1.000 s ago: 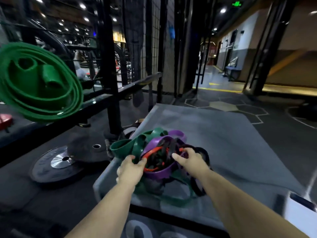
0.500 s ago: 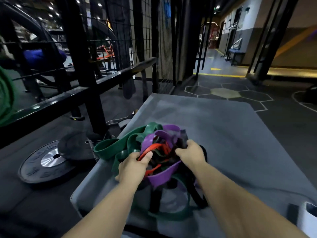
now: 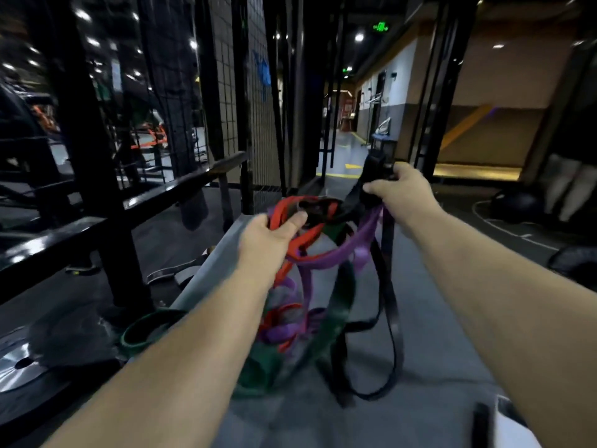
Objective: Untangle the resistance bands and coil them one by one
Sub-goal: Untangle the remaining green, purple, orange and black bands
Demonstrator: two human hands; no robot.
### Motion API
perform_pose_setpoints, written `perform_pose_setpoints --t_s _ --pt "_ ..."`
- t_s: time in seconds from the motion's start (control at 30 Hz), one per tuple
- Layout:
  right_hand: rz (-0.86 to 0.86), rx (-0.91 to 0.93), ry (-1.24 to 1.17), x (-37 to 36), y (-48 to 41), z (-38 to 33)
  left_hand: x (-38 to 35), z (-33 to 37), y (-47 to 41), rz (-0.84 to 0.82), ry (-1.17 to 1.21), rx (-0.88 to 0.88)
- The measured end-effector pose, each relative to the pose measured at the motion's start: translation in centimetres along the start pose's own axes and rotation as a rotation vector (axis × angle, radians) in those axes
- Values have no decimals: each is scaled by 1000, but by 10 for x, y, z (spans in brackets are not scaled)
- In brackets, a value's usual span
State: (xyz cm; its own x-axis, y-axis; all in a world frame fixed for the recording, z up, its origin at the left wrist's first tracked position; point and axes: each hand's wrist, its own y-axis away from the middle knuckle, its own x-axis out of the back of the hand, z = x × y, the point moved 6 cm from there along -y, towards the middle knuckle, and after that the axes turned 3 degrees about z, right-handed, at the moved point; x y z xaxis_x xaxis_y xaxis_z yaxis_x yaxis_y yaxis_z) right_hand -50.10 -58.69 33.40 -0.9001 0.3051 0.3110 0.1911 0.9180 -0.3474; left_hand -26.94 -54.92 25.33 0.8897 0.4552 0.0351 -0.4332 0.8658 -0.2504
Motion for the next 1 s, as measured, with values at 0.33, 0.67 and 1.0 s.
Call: perform_pose_setpoints --t_s 0.33,0.67,1.0 --pt "-194 -206 20 23 9 4 32 33 -8 -217 -60 53" --pt "100 -196 -199 67 15 -1 87 -15 -3 -288 -775 227" --pt "35 34 348 65 36 -25 70 -13 19 -412 -715 84"
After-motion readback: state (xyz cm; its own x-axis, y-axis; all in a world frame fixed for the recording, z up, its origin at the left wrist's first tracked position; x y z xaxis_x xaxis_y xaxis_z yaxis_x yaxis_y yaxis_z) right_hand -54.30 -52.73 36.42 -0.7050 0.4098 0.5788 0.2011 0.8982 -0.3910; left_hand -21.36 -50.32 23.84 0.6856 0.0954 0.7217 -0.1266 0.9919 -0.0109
